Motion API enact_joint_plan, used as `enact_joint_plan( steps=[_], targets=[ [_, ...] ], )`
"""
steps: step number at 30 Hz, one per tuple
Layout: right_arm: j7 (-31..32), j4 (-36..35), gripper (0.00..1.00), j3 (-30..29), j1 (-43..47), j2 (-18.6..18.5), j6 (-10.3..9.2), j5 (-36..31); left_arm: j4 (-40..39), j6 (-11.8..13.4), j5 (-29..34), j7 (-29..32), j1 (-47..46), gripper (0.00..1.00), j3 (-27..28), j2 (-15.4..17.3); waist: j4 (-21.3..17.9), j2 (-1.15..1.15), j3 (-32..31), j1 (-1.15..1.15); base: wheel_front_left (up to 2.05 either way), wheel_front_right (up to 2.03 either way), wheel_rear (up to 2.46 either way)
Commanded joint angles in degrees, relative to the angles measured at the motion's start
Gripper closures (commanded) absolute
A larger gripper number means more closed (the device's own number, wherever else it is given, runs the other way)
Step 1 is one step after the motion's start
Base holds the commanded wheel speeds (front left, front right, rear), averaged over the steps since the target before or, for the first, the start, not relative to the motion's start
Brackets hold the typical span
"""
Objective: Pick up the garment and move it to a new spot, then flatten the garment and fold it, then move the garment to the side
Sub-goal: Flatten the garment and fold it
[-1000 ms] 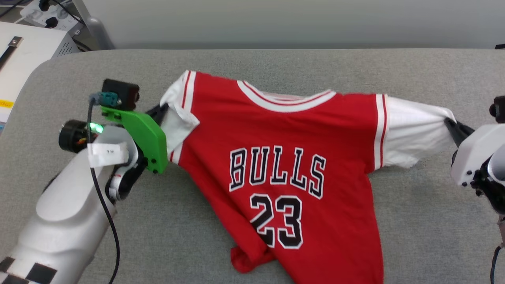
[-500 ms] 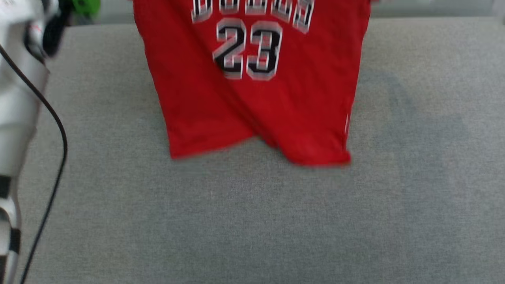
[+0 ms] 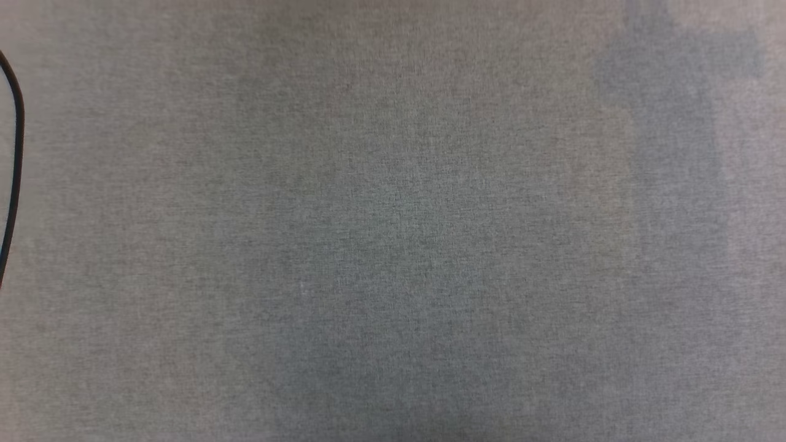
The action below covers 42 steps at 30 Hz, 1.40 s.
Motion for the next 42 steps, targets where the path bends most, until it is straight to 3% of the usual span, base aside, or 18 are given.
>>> enact_joint_plan(
  steps=[1,12,19,25,32,42],
  targets=[
    [-0.6,1.2,1.0,0.4,-0.4,-0.1,-0.11,-0.1,1.3,-0.3,0.3,-0.9,-0.7,1.0,0.1,0.2,-1.2,0.0,4.0,-0.01,0.0,0.0,0.0],
    [-4.9,7.6,1.0,8.1,3.9,3.3,-0.11,5.5,11.5,-3.4,-2.8,-5.8,3.5,1.0,-0.3,-3.4,-2.1,0.0,8.1,-0.01,0.0,0.0,0.0],
    [-9.5,6.2,1.0,14.3,15.5,2.1,-0.11,11.2,13.6,-4.6,-7.1,-8.1,15.6,1.0,0.7,-4.5,-1.5,0.0,4.5,-0.01,0.0,0.0,0.0],
    [-12.4,0.3,1.0,17.1,30.4,-1.6,-0.11,15.4,5.2,-4.7,-7.8,-8.6,31.4,1.0,2.5,-4.6,0.2,0.0,-1.1,-0.01,0.0,0.0,0.0],
    [-11.7,-7.3,1.0,14.5,49.8,-4.8,-0.11,18.4,-8.9,-3.3,-5.2,-8.6,52.0,1.0,7.5,-5.3,1.9,0.0,-8.2,-0.01,0.0,0.0,0.0],
    [-5.8,-17.9,1.0,4.0,76.4,-1.5,-0.11,17.0,-19.8,0.4,-5.6,-8.6,74.6,1.0,10.5,-6.6,3.6,0.0,-18.2,-0.01,0.0,0.0,0.0]
  ],
)
